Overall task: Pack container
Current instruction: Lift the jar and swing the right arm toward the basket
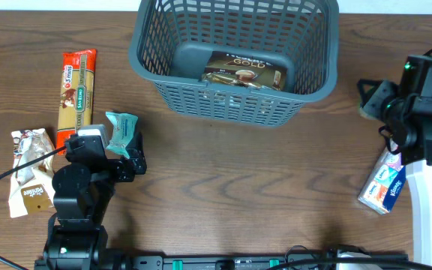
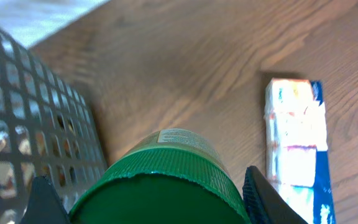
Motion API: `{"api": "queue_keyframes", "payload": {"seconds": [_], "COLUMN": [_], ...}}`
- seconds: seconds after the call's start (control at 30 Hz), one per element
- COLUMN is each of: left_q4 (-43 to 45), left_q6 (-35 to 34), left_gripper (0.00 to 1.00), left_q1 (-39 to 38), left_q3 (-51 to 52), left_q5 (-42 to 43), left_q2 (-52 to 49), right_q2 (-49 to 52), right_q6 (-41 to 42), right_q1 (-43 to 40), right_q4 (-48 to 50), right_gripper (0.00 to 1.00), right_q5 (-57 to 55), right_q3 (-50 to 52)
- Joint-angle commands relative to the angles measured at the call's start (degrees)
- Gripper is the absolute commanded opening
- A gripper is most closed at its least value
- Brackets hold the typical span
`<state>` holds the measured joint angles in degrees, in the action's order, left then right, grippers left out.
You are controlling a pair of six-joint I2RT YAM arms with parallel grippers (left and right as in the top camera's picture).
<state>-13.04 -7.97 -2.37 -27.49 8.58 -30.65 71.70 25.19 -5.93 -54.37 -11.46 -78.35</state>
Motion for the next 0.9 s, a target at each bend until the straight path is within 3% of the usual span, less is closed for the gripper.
{"api": "queue_keyframes", "payload": {"seconds": [0.0,0.5,0.87], "left_q4": [0.22,0.22,0.22], "left_q6": [-0.70,-0.70,-0.70], "left_gripper": [0.99,0.99,0.98], "left_q1": [-0.17,-0.17,-0.17], "left_q3": [-1.60,-1.60,-1.60], "left_q5": [-0.68,-0.66,-0.68], "left_q2": [0.04,0.04,0.04], "right_q2": [-1.31,6.29,17.84], "right_q6": [-1.51,-10.86,-22.60], "right_q1": [-0.52,0.70,11.93], "right_q4": [0.92,2.27,2.36], "right_gripper": [0.01,0.01,0.01], "right_q5": [-2.03,7.23,12.39], "right_q3": [-4.37,-24.79,-40.46]}}
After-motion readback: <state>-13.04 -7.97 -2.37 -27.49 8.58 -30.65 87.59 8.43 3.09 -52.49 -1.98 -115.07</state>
